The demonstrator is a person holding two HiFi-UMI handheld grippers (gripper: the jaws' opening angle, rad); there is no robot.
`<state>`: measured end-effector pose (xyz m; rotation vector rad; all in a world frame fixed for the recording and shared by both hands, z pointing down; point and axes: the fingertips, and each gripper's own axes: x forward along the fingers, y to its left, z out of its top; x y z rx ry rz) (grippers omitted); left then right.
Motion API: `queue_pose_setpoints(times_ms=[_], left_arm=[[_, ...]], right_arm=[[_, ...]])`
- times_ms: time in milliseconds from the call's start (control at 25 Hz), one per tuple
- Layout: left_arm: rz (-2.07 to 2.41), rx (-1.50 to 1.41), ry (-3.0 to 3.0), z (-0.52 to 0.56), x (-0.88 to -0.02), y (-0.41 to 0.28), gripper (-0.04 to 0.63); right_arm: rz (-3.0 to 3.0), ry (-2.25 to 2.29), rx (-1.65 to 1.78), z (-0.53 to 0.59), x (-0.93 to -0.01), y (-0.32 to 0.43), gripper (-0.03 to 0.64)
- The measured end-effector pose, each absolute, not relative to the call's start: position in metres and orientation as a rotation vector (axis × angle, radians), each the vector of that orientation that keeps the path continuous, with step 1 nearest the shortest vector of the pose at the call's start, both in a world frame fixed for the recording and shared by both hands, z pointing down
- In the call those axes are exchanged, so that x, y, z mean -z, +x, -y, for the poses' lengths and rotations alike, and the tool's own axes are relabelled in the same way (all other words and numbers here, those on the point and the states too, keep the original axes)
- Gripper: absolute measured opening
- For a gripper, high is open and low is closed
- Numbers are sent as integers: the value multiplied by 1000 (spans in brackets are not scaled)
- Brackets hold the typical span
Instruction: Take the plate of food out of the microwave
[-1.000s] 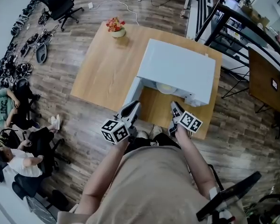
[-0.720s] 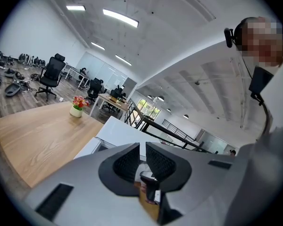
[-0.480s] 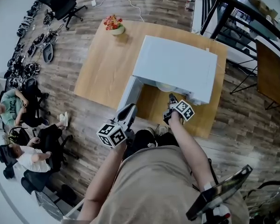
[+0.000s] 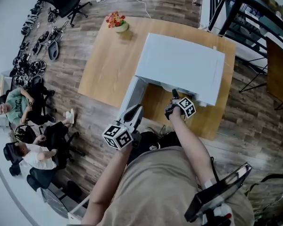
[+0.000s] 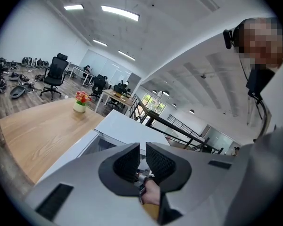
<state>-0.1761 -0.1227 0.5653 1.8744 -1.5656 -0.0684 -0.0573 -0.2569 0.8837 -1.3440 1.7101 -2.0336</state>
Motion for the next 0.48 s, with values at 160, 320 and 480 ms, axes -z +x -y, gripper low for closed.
queue_pose_setpoints(times_ms=[160,320,480], left_arm=[[1566,70,1851,124,-570,-178,19],[1562,64,1842,126,-573,-186,19],[1552,51,1852,127,-572,-195,20]], right_arm=[[-1648,-1338,2096,258,-892,-66,202],[-1567,-1327,2144,262,-899,-72,201],[-1446,-1314,2178,261,-909,-76,201]])
